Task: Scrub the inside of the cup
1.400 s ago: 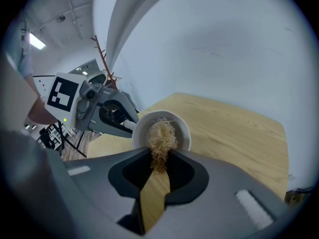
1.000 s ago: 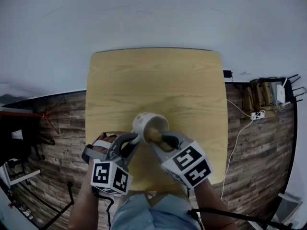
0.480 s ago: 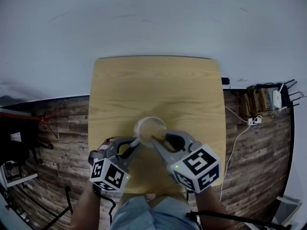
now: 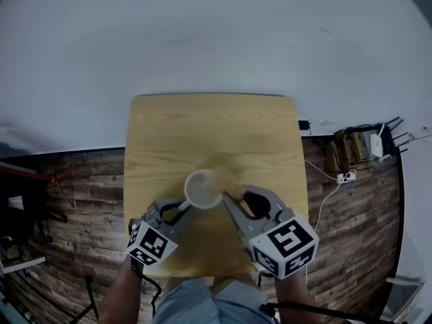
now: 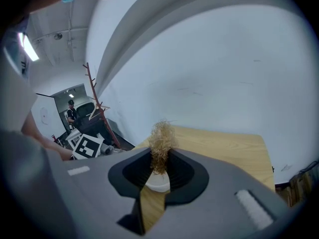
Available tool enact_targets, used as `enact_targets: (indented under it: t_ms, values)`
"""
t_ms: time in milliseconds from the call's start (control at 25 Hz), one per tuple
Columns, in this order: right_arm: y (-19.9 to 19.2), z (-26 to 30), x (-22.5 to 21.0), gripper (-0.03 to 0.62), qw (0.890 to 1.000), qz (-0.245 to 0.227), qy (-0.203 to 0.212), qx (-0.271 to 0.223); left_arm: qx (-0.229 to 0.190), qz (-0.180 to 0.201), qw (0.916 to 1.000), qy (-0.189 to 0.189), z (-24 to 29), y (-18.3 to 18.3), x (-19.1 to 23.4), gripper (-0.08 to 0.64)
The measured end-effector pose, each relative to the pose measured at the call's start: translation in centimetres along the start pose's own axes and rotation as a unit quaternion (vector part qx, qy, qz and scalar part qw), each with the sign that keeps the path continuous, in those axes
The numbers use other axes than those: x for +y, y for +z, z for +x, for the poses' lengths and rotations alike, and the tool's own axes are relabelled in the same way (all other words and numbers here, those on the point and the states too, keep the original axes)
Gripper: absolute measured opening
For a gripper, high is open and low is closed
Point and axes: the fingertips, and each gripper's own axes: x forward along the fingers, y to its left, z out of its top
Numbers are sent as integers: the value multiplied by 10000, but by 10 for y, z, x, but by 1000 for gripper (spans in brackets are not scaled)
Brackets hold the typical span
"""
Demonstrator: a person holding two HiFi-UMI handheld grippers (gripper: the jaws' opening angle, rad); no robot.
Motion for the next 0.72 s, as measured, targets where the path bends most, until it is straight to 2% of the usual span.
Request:
enact_targets:
  t_ms: [360,520,640,720]
  values:
    - [11,-26,7,72,9987,-96,-420,-266,13,-298,9995,66,2,-21,2,75]
    - [14,-37,9,72,9976,-90,-567,-390,81,-269,9996,62,-3,-24,-2,75]
    - [15,-43,12,74,9967,-80,-650,-486,-30,-349,9994,9,-19,-19,-2,94]
    - [18,-45,14,74,9960,-92,-689,-557,-151,-540,9984,17,-35,-17,-1,95]
